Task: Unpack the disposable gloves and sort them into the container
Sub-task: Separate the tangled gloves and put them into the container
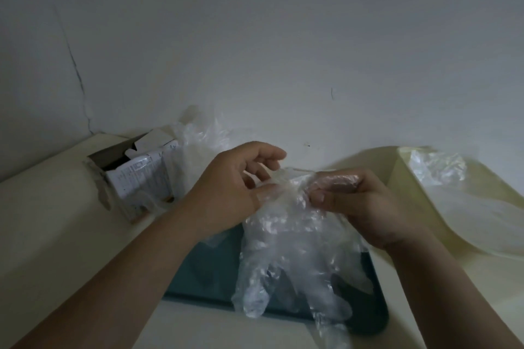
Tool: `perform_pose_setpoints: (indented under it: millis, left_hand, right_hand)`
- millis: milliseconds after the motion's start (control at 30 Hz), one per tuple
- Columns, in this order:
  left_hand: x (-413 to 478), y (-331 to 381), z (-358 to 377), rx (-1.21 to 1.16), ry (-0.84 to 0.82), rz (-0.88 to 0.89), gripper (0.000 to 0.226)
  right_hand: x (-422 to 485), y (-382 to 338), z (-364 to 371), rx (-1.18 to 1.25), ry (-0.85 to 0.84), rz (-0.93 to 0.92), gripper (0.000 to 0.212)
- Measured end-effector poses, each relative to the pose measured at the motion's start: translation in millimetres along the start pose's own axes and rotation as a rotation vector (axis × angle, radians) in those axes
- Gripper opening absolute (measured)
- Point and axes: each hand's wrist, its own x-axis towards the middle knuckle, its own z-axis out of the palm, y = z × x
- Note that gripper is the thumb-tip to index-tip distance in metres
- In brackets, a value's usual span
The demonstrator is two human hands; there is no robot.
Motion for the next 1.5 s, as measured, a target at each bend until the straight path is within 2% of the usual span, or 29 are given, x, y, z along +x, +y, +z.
perform_pose_setpoints:
  millis: [67,133,200,233,300,433,467,533,600,667,733,867,1000,1133,1267,1400,1500]
  left_hand:
    - [3,-5,-2,0.034,0.031,-0.12,0.052]
    - [4,-13,-1,0.005,0.0,-0.323,0.069]
    - [3,-21,2,-0.181,-0.074,-0.528,0.075]
    - [3,-25,4,-0.318,-0.129,-0.576,0.066]
    - [2,-28,7,-0.591,-0.215,-0.581,0.046]
    - [-2,-30,11,-0.931,-0.252,-0.526,0.066]
    - [-2,-29,11,-0.996,-0.227,-0.518,0.069]
    - [-3,-24,12,-1.072,-0.148,-0.51,0.071]
    - [-6,-17,18,-1.048,-0.087,-0.528,0.065]
    - [-8,-5,23,-1.038,-0.033,-0.555,0.033]
    - [-8,4,28,-1.094,0.005,-0.548,0.017]
    - [0,26,35,-1.123,0.044,-0.52,0.017]
    - [13,58,48,-0.999,0.019,-0.421,0.008]
    - [20,83,52,-0.834,-0.094,-0.347,0.005]
    - [26,117,58,-0.698,-0.245,-0.267,0.006]
    - [30,156,73,-0.679,-0.341,-0.183,0.005]
    - [38,179,93,-0.68,-0.382,-0.153,0.008]
  right_hand:
    - [0,3,0,0.02,0.06,0.003,0.01]
    - [2,5,-1,0.065,0.089,-0.009,0.017]
    - [1,4,-1,0.094,0.106,-0.021,0.019]
    - [1,3,-1,0.109,0.105,-0.031,0.019]
    - [1,3,-1,0.113,0.112,-0.02,0.021]
    - [-1,3,-6,0.101,0.197,0.001,0.047]
    - [-1,2,-7,0.084,0.215,0.004,0.044]
    - [0,-5,-5,0.022,0.277,0.022,0.022]
    - [1,-7,-4,-0.02,0.376,0.045,0.007]
    - [1,-10,-4,-0.053,0.441,0.066,0.008]
    - [-4,-18,-8,-0.094,0.491,0.053,0.008]
    - [-15,-40,-34,-0.233,0.589,0.042,0.008]
    - [-35,-79,-82,-0.393,0.693,0.059,0.008]
    - [-50,-104,-129,-0.606,0.676,0.135,0.009]
    - [-62,-104,-170,-0.917,0.653,0.243,0.014]
    - [-59,-78,-191,-1.051,0.669,0.37,0.015]
    - [-54,-61,-193,-1.127,0.605,0.461,0.021]
